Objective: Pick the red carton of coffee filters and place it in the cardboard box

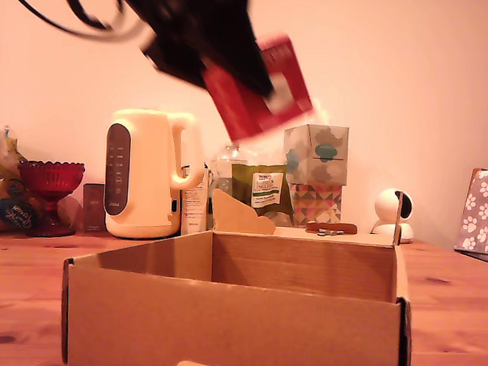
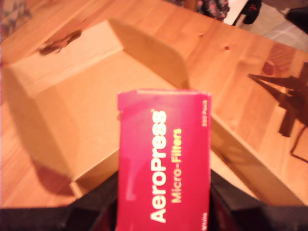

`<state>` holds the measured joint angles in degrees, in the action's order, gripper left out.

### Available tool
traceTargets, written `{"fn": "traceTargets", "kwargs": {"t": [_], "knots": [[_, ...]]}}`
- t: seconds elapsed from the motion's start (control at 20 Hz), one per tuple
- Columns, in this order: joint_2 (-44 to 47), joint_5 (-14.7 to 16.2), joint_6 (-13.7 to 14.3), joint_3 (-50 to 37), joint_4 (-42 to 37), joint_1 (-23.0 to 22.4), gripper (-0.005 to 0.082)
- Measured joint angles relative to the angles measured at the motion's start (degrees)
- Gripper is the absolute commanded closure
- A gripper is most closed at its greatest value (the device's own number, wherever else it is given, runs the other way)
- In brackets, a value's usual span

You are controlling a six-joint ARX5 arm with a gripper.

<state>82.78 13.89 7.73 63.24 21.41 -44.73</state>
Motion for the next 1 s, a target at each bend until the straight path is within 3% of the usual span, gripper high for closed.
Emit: {"fn": "traceTargets", "kwargs": {"t": [0.35, 0.65, 0.7, 0.8, 0.85, 1.0], "knots": [[9.09, -1.97, 0.07, 0.02, -0.31, -1.36, 0.0554], [18.58, -3.04, 0.07, 0.61, 6.99, -1.38, 0.0548], [18.51, -3.02, 0.07, 1.09, 7.08, -1.42, 0.0484], [18.49, -2.99, 0.07, 3.85, 8.87, -1.53, 0.0136], [18.38, -2.99, 0.04, 5.40, 9.88, -1.55, 0.0043], [18.12, -2.97, 0.04, 10.75, 16.76, -1.66, 0.0075]]}}
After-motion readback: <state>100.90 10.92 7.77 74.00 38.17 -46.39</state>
